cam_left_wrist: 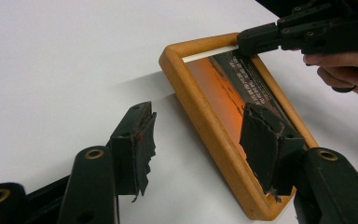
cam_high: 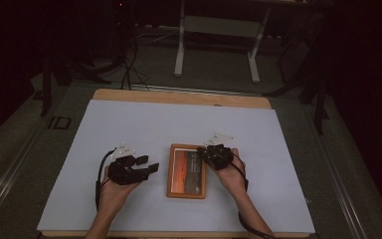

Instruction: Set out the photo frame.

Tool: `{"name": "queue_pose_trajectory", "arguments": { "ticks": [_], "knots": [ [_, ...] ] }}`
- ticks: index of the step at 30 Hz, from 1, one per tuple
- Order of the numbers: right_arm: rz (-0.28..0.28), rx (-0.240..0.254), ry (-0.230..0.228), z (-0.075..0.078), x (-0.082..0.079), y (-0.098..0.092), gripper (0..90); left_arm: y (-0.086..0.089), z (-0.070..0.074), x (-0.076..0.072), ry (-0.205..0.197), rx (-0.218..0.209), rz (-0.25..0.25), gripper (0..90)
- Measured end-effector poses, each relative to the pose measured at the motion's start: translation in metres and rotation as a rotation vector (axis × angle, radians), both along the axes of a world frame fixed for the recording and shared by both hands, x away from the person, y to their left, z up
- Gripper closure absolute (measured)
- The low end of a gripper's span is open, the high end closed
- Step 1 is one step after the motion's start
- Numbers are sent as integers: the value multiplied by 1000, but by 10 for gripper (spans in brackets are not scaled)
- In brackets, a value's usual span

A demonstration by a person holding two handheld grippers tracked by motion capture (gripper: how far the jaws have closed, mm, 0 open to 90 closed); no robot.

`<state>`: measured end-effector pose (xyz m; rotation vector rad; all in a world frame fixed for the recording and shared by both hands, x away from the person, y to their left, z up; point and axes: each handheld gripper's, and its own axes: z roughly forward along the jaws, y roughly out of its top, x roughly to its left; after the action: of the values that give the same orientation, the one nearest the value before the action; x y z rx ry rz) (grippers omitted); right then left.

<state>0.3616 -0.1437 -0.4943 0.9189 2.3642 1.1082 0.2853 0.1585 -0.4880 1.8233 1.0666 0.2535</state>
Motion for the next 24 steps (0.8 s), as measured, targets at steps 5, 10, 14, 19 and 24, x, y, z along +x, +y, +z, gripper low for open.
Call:
{"name": "queue_pose_trajectory", "arguments": {
  "ticks": [5,10,14,19,24],
  "knots": [
    [-20,-2,3,-1,3,-6,900,0,0,0,0,-2,-1,443],
    [-43,-2,19,-6,7,-14,900,1,1,0,6,-13,1,443],
    [-65,-11,49,-15,12,-22,900,0,0,0,16,-17,-10,442],
    [-81,1,74,-24,15,-28,900,-4,0,0,22,-20,-21,437],
    [-72,6,98,-23,16,-29,900,-10,1,-1,38,-33,-44,423]
  ]
}}
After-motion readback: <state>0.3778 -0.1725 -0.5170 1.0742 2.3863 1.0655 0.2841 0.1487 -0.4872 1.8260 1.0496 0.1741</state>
